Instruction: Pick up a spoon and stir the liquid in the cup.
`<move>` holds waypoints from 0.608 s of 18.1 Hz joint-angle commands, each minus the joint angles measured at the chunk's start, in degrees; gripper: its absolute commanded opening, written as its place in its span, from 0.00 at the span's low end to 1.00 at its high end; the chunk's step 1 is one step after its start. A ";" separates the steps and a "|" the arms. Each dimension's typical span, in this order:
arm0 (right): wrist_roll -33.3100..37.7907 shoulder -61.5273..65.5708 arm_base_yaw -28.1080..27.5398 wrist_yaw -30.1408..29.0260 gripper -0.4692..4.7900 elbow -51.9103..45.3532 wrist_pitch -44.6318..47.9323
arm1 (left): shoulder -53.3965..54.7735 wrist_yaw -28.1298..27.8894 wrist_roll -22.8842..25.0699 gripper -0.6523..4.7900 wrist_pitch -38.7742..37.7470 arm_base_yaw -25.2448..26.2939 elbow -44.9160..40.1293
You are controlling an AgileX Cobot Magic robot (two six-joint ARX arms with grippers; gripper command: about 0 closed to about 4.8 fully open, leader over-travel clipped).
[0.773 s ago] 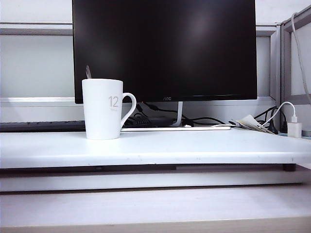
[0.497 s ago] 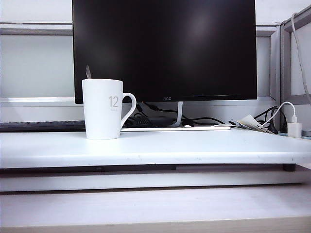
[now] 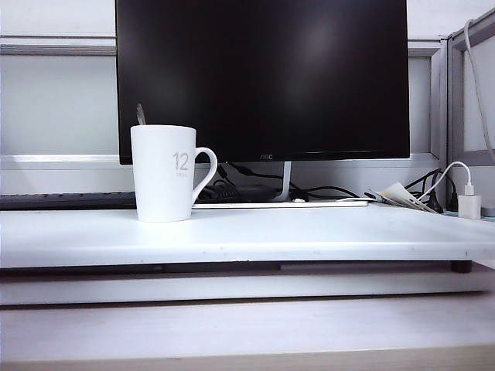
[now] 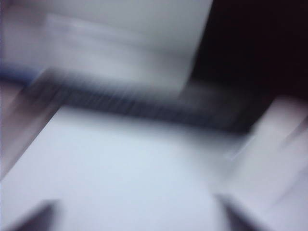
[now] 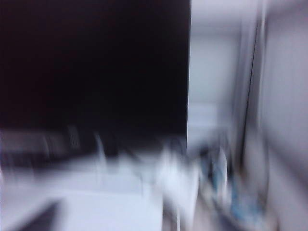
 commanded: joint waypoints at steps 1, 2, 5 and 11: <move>0.92 4.22 -0.07 -4.17 0.95 12.85 -1.18 | 0.04 13.75 -3.04 1.00 6.36 0.11 7.69; 0.92 8.20 -0.04 -5.73 0.95 17.94 -1.18 | 0.42 15.91 -2.29 1.00 5.97 0.11 11.45; 0.87 22.49 -0.02 -10.86 0.95 32.06 -0.42 | 4.74 18.69 -2.58 1.00 5.33 0.09 22.91; 5.55 57.37 9.92 -27.06 0.88 51.25 10.25 | 31.80 33.66 -0.74 1.00 6.62 -0.70 38.21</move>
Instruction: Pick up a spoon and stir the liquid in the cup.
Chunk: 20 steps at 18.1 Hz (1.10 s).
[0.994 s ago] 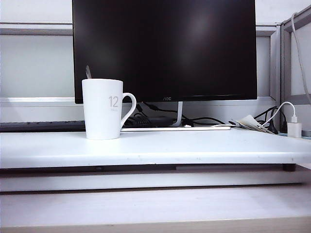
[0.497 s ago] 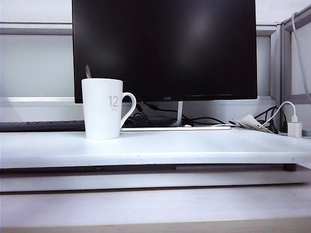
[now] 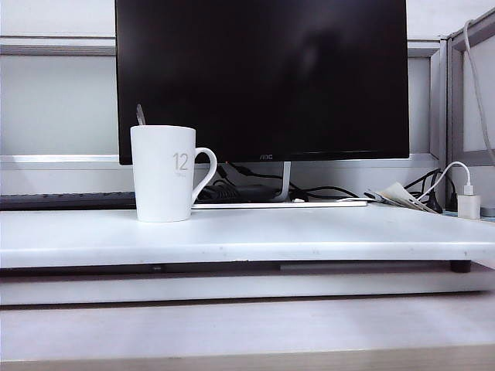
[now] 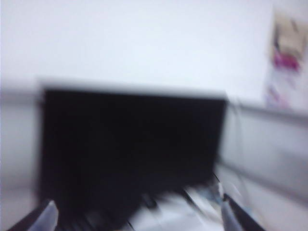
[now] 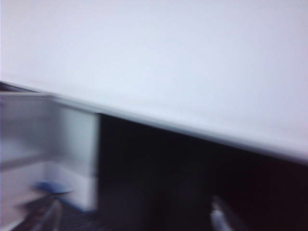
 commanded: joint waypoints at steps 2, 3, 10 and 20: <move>-3.67 17.57 14.99 -0.33 0.88 4.31 -0.68 | 13.64 1.79 3.43 1.00 5.46 -5.53 2.80; -3.72 21.57 18.47 0.57 0.88 4.83 0.15 | 16.85 -0.74 7.21 1.00 6.14 -9.57 2.80; -5.95 46.62 31.87 3.04 0.88 10.43 -1.77 | 37.27 -27.04 21.29 1.00 -6.49 -21.84 2.71; -12.39 62.03 37.88 7.65 0.88 22.58 -1.84 | 38.82 -30.12 28.94 1.00 -15.39 -21.84 2.71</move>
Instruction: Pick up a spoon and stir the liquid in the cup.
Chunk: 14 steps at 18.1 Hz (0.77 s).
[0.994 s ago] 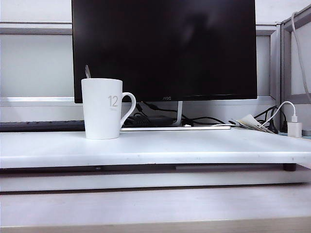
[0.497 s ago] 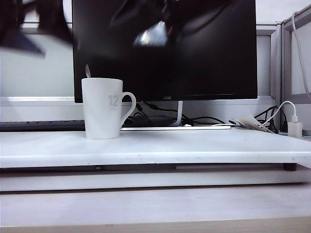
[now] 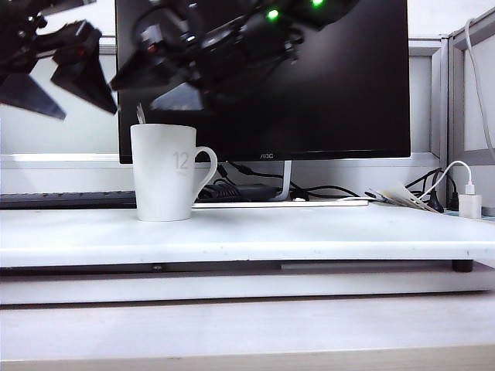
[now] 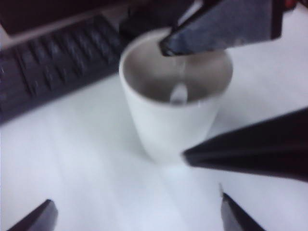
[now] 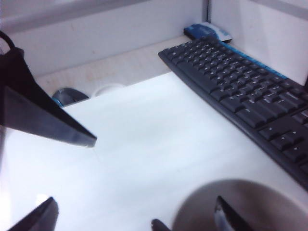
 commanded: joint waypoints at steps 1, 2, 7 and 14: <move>-0.79 1.20 0.63 4.07 0.88 0.44 1.64 | -0.13 -3.48 4.17 1.00 -4.83 -0.07 0.28; -0.83 1.60 0.68 4.02 0.88 0.44 2.08 | -0.13 -3.43 4.15 1.00 -5.18 -0.07 0.28; -2.19 2.36 1.27 4.87 0.85 0.44 4.46 | -0.13 -3.39 4.13 1.00 -4.94 -0.07 0.28; -2.19 2.36 1.25 5.35 0.16 0.44 4.42 | -0.13 -3.58 4.15 1.00 -4.96 -0.07 0.31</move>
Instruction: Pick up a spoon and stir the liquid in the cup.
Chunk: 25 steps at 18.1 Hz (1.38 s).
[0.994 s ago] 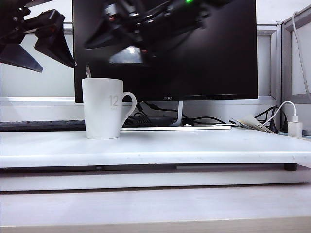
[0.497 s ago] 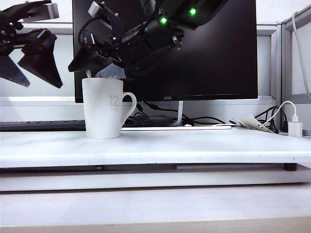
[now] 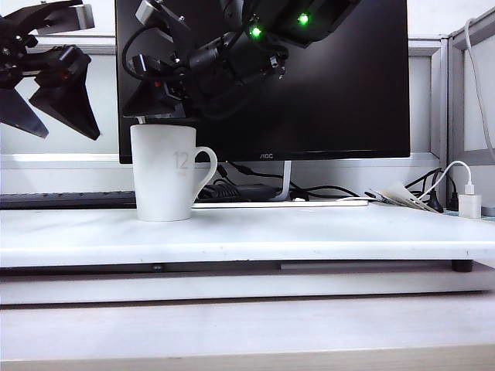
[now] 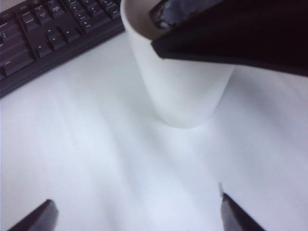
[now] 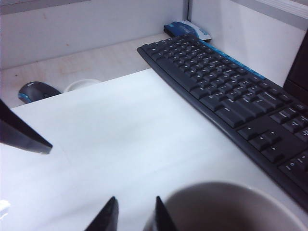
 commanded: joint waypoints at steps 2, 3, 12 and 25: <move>-0.13 -0.11 0.09 0.09 0.08 0.37 1.09 | -0.15 -0.20 0.26 1.00 0.70 -0.07 0.31; -0.13 -0.11 0.09 0.09 0.08 0.39 1.16 | -0.15 -0.22 0.26 1.00 0.96 -0.07 0.31; 5.70 -9.70 -2.71 0.20 0.08 0.72 -2.08 | -0.17 4.63 -4.55 1.00 12.44 -0.09 0.59; 6.12 -0.98 -4.44 -0.70 0.08 5.79 3.41 | 0.85 10.21 -7.91 1.00 15.98 -0.31 0.50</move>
